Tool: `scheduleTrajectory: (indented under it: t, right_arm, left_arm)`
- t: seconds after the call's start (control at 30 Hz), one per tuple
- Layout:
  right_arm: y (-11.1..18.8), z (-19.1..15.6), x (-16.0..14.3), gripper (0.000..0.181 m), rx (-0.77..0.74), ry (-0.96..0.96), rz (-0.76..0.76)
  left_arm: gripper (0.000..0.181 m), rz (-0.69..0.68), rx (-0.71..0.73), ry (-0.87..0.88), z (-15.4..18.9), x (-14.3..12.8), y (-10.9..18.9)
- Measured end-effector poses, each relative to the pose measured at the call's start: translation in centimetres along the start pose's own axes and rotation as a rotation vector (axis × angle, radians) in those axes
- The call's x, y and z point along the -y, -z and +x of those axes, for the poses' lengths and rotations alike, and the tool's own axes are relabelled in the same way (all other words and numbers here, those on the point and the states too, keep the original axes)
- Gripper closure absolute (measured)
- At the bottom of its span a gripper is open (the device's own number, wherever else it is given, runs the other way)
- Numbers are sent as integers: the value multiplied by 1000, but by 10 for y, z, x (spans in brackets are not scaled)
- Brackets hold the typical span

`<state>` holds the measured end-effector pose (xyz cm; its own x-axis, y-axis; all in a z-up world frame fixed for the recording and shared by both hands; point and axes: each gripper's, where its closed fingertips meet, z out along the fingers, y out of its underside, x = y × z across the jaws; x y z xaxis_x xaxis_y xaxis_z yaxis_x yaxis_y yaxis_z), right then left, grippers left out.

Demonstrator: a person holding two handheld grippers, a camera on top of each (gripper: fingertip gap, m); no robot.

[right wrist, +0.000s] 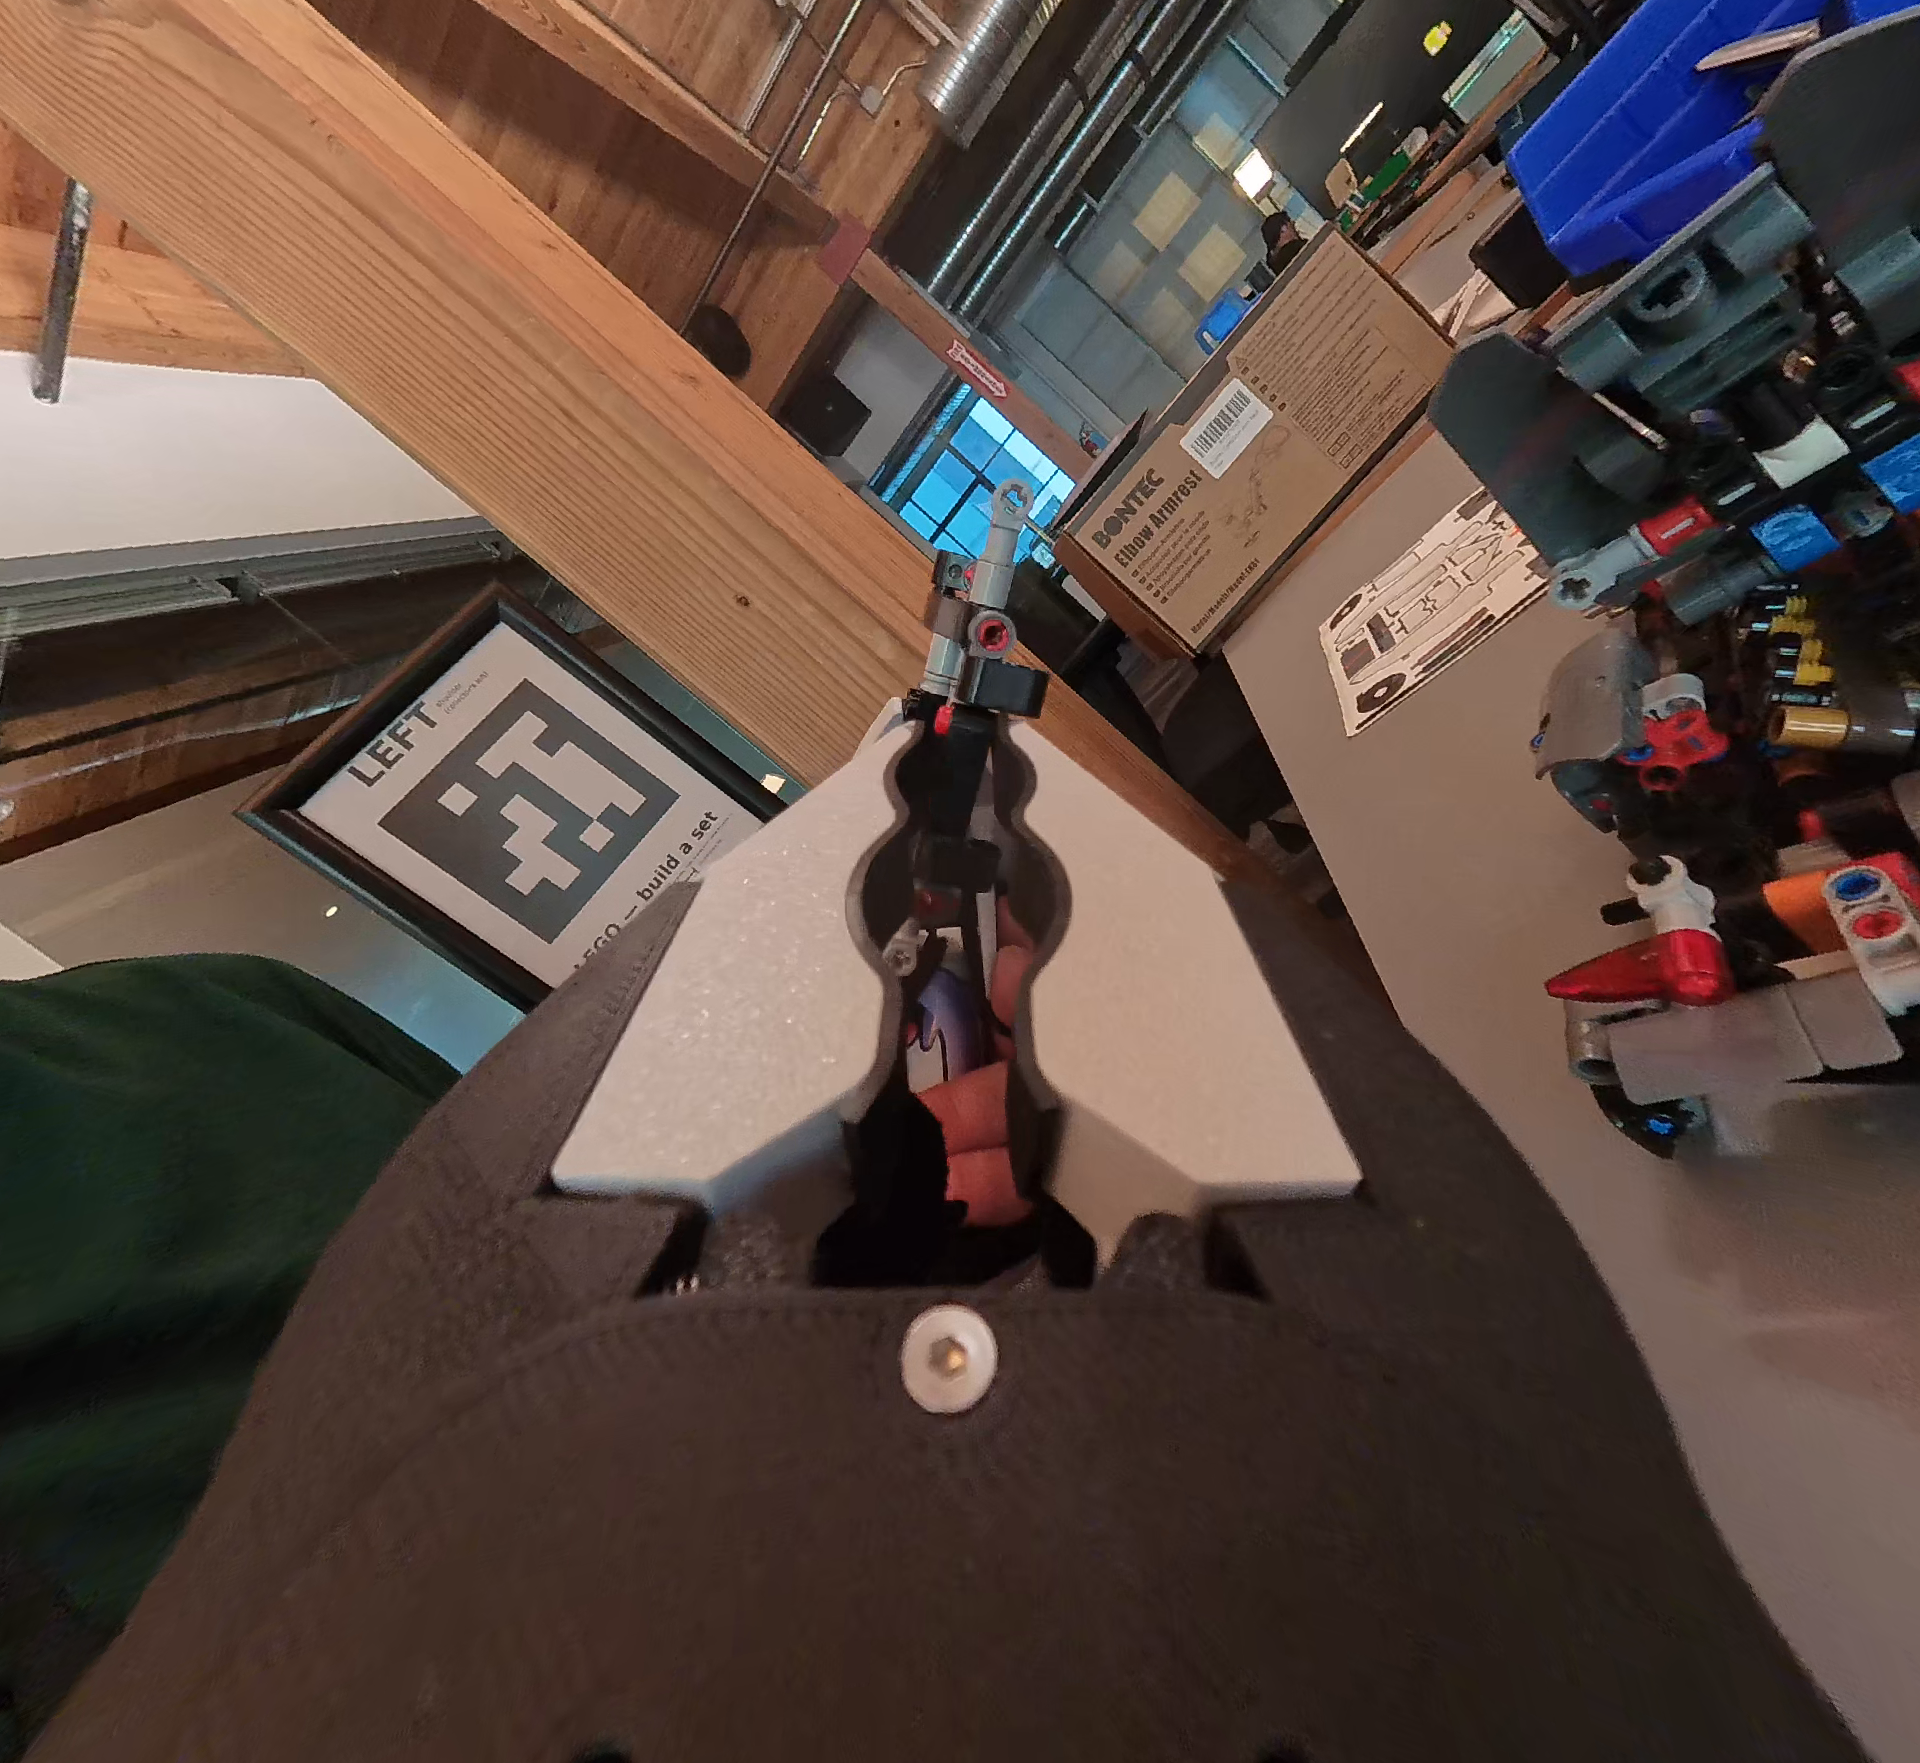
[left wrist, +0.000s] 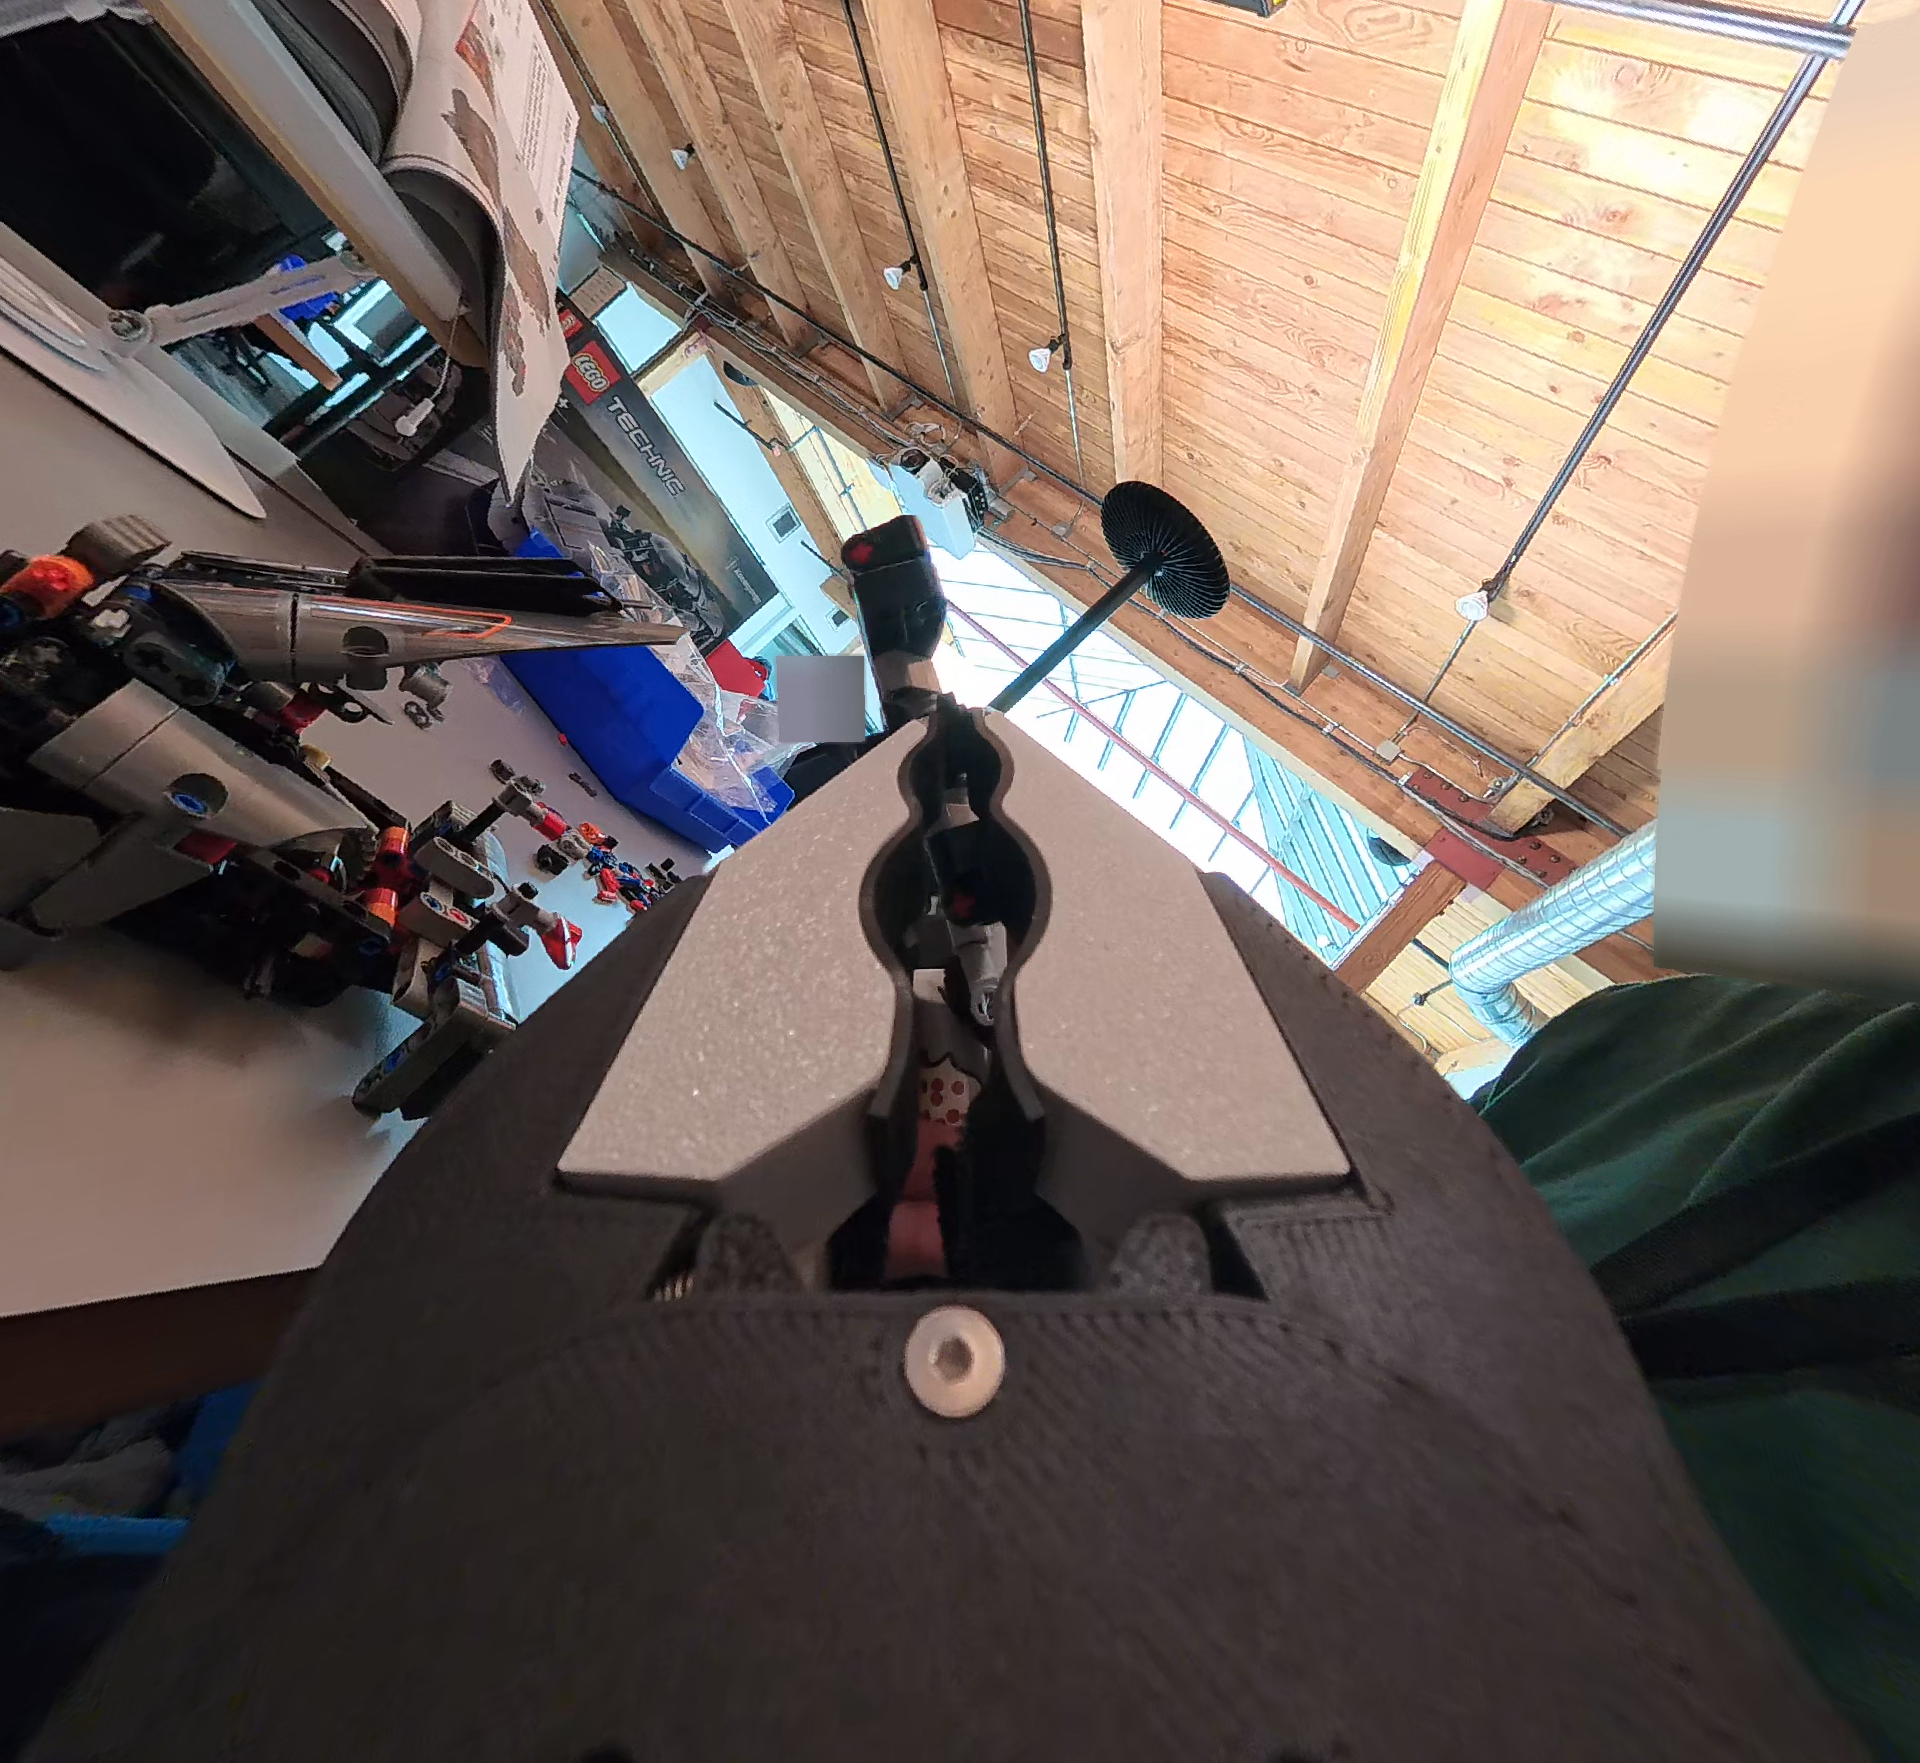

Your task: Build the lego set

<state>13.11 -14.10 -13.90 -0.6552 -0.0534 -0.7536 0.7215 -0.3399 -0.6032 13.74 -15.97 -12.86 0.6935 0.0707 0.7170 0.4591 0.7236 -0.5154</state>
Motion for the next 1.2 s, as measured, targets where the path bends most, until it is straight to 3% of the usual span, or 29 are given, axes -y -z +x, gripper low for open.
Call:
scheduleTrajectory:
  t: [1.2]
  right_arm:
    - [25,5,-5,157,-38,-19,36]
  left_arm:
    - [181,-11,-36,79,3,-10,0]
